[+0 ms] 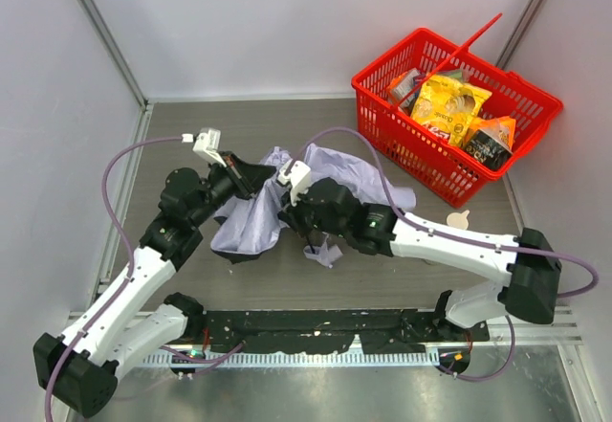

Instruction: Put away the umbrella

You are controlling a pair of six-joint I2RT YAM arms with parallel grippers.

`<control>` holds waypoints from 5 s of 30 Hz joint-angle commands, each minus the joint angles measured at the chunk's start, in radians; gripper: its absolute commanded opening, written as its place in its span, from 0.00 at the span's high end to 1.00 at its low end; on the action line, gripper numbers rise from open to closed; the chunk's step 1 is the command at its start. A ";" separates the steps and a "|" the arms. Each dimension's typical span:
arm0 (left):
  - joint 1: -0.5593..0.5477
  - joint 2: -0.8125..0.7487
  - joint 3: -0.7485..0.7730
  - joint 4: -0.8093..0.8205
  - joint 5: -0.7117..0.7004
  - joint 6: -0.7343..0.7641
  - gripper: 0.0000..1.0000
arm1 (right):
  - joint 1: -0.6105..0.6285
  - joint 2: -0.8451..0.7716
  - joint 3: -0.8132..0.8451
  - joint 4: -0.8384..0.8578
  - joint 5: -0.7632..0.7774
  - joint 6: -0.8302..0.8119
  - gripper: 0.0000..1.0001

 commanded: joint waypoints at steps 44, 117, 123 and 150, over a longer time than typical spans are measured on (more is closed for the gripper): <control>0.031 0.093 0.017 0.265 0.455 -0.189 1.00 | -0.117 -0.130 0.165 -0.184 -0.171 0.007 0.98; -0.031 -0.224 0.004 -0.116 -0.519 0.093 1.00 | -0.075 -0.076 0.160 -0.335 0.123 0.474 0.17; -0.031 -0.125 0.014 0.081 -0.636 0.200 1.00 | -0.002 -0.191 0.012 -0.007 0.115 0.860 0.17; -0.048 -0.049 0.091 0.117 -0.777 0.180 1.00 | 0.062 0.237 0.088 0.193 -0.049 1.312 0.41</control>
